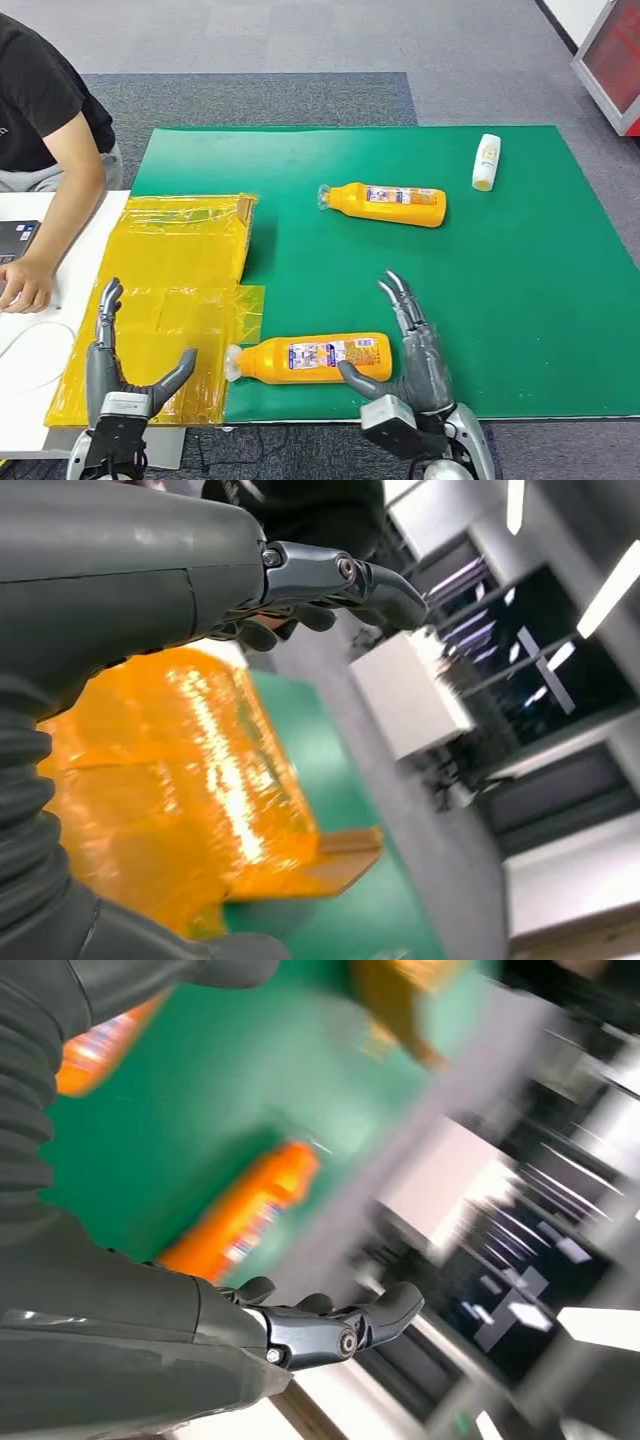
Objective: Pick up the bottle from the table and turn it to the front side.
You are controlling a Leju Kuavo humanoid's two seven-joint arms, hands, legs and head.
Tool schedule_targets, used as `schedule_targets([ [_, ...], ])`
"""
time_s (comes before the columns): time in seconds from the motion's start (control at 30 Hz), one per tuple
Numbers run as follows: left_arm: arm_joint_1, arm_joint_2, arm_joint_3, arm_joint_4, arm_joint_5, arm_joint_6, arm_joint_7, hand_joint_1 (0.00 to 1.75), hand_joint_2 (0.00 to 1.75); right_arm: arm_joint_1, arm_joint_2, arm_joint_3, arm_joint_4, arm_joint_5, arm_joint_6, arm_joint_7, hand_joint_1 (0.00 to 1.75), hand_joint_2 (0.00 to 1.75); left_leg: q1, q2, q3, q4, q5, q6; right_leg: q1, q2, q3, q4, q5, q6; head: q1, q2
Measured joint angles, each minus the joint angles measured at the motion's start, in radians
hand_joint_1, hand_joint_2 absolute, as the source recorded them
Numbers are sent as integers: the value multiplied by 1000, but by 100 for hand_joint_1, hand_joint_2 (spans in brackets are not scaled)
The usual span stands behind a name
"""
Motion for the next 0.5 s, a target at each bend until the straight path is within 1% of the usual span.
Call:
schedule_targets([
  [0.07, 0, 1, 0, 4, -37, -6, 20, 0, 175, -2, -6, 2, 12, 29, 18, 15, 0, 175, 0, 0, 0, 0, 0, 0, 0, 0, 0, 0, 0, 0, 0, 0],
  [0.13, 0, 3, 0, 11, -98, -19, 58, 0, 175, -4, -14, 5, 31, 59, 57, 35, 0, 175, 0, 0, 0, 0, 0, 0, 0, 0, 0, 0, 0, 0, 0, 0],
  [0.23, 1, 4, 0, 22, -132, -47, 101, 0, 175, -4, -23, 10, 48, 59, 99, 46, 0, 175, 0, 0, 0, 0, 0, 0, 0, 0, 0, 0, 0, 0, 0, 0],
  [0.33, 1, 5, 0, 30, -125, -71, 114, 0, 175, -5, -28, 17, 59, 64, 113, 59, 0, 175, 0, 0, 0, 0, 0, 0, 0, 0, 0, 0, 0, 0, 0, 0],
  [0.5, 1, 5, -1, 36, -127, -79, 114, 0, 175, -9, -34, 29, 78, 73, 131, 73, 0, 175, 0, 0, 0, 0, 0, 0, 0, 0, 0, 0, 0, 0, 0, 0],
])
